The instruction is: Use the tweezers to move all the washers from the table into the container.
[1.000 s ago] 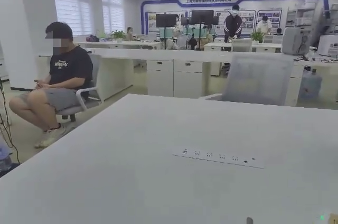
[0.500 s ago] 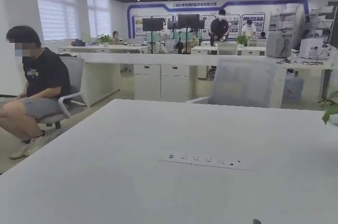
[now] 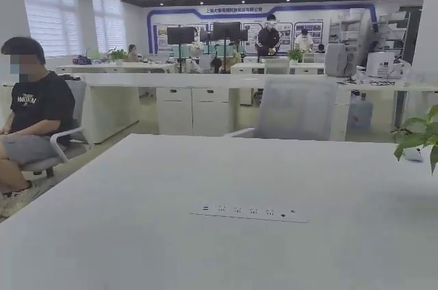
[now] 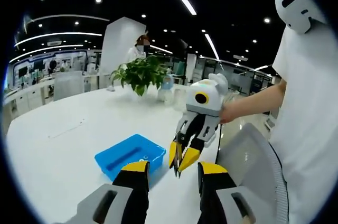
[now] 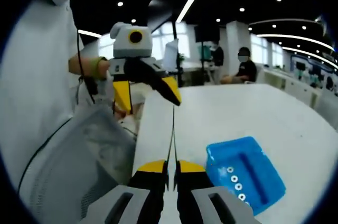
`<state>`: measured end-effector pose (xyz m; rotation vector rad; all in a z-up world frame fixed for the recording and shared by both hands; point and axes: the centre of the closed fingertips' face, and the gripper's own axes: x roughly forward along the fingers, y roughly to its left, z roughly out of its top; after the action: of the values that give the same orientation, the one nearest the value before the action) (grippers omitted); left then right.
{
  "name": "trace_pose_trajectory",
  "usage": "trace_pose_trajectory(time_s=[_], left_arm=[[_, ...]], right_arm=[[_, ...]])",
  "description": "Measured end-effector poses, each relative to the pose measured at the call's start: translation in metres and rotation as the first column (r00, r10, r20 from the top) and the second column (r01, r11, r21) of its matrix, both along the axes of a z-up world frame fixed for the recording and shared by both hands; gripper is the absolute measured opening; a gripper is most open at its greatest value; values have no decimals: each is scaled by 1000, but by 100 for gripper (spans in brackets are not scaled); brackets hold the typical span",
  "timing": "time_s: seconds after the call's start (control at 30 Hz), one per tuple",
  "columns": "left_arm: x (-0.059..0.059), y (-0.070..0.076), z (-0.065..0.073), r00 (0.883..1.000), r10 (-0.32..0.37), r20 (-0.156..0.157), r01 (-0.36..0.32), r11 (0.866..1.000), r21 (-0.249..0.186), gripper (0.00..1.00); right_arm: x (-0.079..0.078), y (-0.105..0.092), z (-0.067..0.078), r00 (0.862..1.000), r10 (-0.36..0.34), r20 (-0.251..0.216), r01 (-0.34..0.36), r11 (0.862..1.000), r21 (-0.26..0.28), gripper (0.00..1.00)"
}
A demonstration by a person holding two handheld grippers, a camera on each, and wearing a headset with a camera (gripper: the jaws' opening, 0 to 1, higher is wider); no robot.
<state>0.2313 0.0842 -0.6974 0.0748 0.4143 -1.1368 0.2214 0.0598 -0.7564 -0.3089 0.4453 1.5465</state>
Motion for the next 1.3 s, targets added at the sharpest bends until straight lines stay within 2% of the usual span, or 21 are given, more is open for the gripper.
trace_pose_trajectory(time_s=[0.2, 0.3, 0.43, 0.5, 0.6, 0.67, 0.83, 0.9, 0.93, 1.03, 1.07, 1.13, 1.2, 1.23, 1.3], left_arm=[[-18, -19, -6, 993, -101, -55, 101, 995, 5, 22], [-24, -28, -7, 989, -137, -60, 137, 991, 3, 17], [-30, -39, -14, 980, -189, -54, 191, 981, 44, 12], [-31, -42, -16, 978, -201, -56, 204, 978, 52, 10], [-31, -44, -22, 973, -225, -43, 228, 969, 95, 4], [-33, -45, -25, 969, -244, -51, 248, 963, 108, 0], [-32, -42, -32, 967, -248, -52, 253, 955, 158, 0], [-31, -40, -37, 966, -254, -47, 259, 947, 191, 0], [-31, -39, -40, 966, -254, -48, 259, 944, 206, 0], [-29, -34, -58, 962, -270, -39, 269, 914, 303, 0], [-29, -35, -61, 961, -274, -36, 272, 910, 313, 0], [-30, -35, -69, 957, -284, -51, 284, 899, 333, 0], [-29, -33, -78, 954, -296, -43, 290, 883, 370, 0], [-29, -32, -83, 953, -298, -49, 293, 876, 383, 0], [-28, -30, -90, 953, -299, -53, 295, 868, 399, 0]], right_arm=[[-24, -8, -19, 997, 77, -15, -78, 994, -76, 4], [-33, -11, -25, 994, 108, -10, -108, 988, -111, 4], [-39, -12, -30, 992, 129, -7, -129, 982, -136, 4], [-41, -12, -30, 990, 139, -1, -137, 979, -147, 4], [-41, -12, -32, 989, 145, 9, -142, 977, -158, 4], [-40, -12, -32, 990, 138, 8, -136, 979, -155, 4], [-34, -15, -36, 992, 121, 36, -113, 978, -173, 4], [-31, -15, -40, 992, 116, 45, -105, 975, -196, 5], [-28, -17, -44, 992, 110, 64, -93, 972, -216, 5], [-24, -19, -54, 991, 100, 85, -75, 962, -262, 5], [-24, -19, -58, 990, 107, 94, -77, 959, -274, 5], [-25, -20, -66, 989, 113, 94, -79, 948, -309, 5], [-24, -21, -74, 985, 121, 122, -73, 937, -341, 5], [-23, -21, -78, 983, 120, 138, -65, 933, -354, 5], [-22, -20, -83, 981, 112, 156, -49, 931, -363, 5]])
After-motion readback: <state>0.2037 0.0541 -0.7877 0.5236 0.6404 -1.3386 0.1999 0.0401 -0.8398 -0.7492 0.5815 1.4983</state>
